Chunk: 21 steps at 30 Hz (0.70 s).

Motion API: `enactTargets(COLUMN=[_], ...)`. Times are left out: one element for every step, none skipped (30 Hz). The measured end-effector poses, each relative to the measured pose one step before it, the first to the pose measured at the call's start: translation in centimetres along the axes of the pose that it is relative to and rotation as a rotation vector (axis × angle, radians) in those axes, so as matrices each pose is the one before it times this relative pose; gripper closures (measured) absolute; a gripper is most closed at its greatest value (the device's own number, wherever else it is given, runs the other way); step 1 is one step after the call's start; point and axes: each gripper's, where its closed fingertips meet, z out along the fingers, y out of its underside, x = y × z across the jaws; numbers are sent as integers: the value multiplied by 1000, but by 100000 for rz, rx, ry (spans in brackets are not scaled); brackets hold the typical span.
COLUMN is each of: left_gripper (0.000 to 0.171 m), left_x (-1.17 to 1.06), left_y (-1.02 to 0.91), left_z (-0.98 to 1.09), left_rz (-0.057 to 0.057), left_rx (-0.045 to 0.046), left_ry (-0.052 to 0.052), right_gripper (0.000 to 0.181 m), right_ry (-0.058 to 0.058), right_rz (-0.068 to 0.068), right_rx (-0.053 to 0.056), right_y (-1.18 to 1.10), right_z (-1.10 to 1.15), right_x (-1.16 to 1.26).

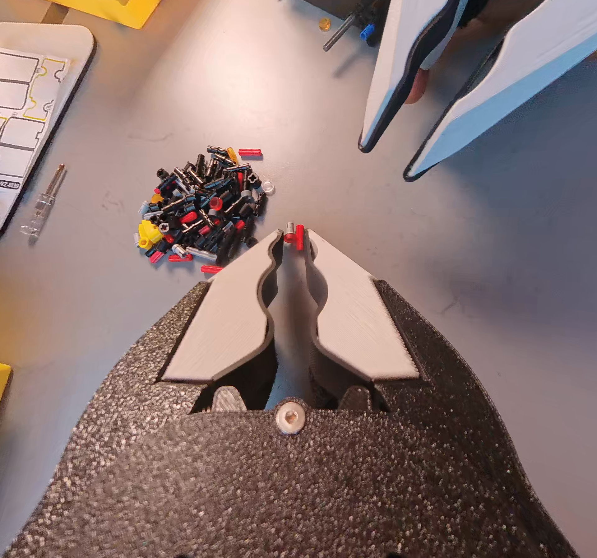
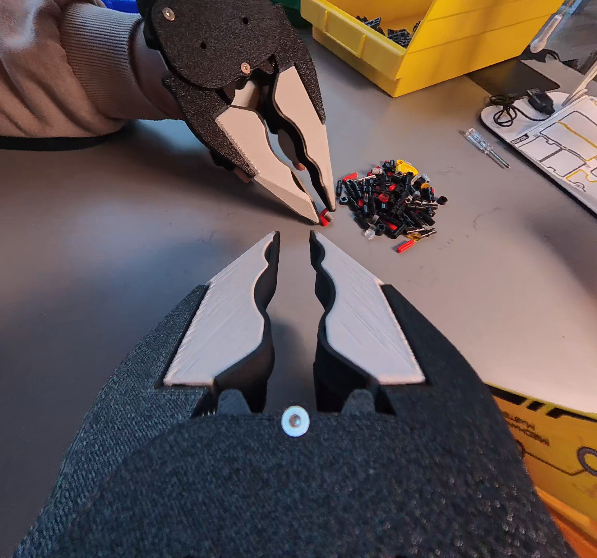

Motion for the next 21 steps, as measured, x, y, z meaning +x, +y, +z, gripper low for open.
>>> enactTargets(left_gripper=[161, 161, 160, 159, 159, 159, 159, 159, 159, 160, 160, 160, 161, 162, 163, 163, 164, 164, 164, 164, 164], left_x=[110, 103, 80, 88, -60, -200, -280, -261, -192, -105, -18, 27, 106, 115, 153, 177, 62, -11, 9, 27, 15], left_y=[-84, -71, -65, -23, -24, -34, -7, -17, 2, -15, -58, -31, -3, 25, 21, 18, -1, 33, 31, 49, 47], left_z=[-105, -141, -150, -103, -97, -70, -33, 14, 57, 62, 80, 95, 95, 116, 92, 69, 29, -25, -44, -47, -50], left_rz=[-1000, -1176, -1582, -2029, -2053, -1702, -1626, -1661, -1603, -1213, -695, 26, 813, 1129, 945, 605, 217, 513, 472, 19, -386], left_rx=[867, 700, 679, 524, 628, 512, 53, 112, -172, -134, -57, -330, -430, -591, -489, -495, -265, -407, -308, -259, -117], left_ry=[838, 1035, 1177, 1487, 704, -251, -644, -563, -111, 294, 535, 412, 454, 150, 162, 546, -109, -443, -191, 126, 263], right_gripper=[163, 163, 164, 163, 163, 163, 163, 163, 163, 163, 163, 163, 163, 163, 163, 163, 163, 163, 163, 163, 163], right_ry=[607, 136, 42, 111, -66, -132, -157, -85, -142, -164, -125, -104, -239, -253, -57, -65, -133, -54, 7, -54, 6], right_rz=[62, -154, -235, -271, -269, -268, -270, -230, -192, -190, -201, -203, -223, -210, -187, -122, 1, 129, 204, 218, 196], right_rx=[-790, -487, -159, -264, -376, -400, -376, -313, -237, -143, -17, 102, 120, 67, 124, 142, 80, 69, 151, 132, 89], right_y=[121, 80, 16, 35, 35, 48, 49, 41, 23, 24, -2, -13, -20, -4, -15, -17, -14, -2, -15, -20, -2], right_z=[35, 29, 16, 22, 41, 43, 36, 40, 18, 20, 2, -21, -11, -10, -20, -19, -9, -6, -16, -23, -7], right_x=[109, 25, -25, -12, -42, -43, -47, -30, -42, -38, -33, -34, -50, -53, -19, -24, -10, 1, 23, 25, 25])
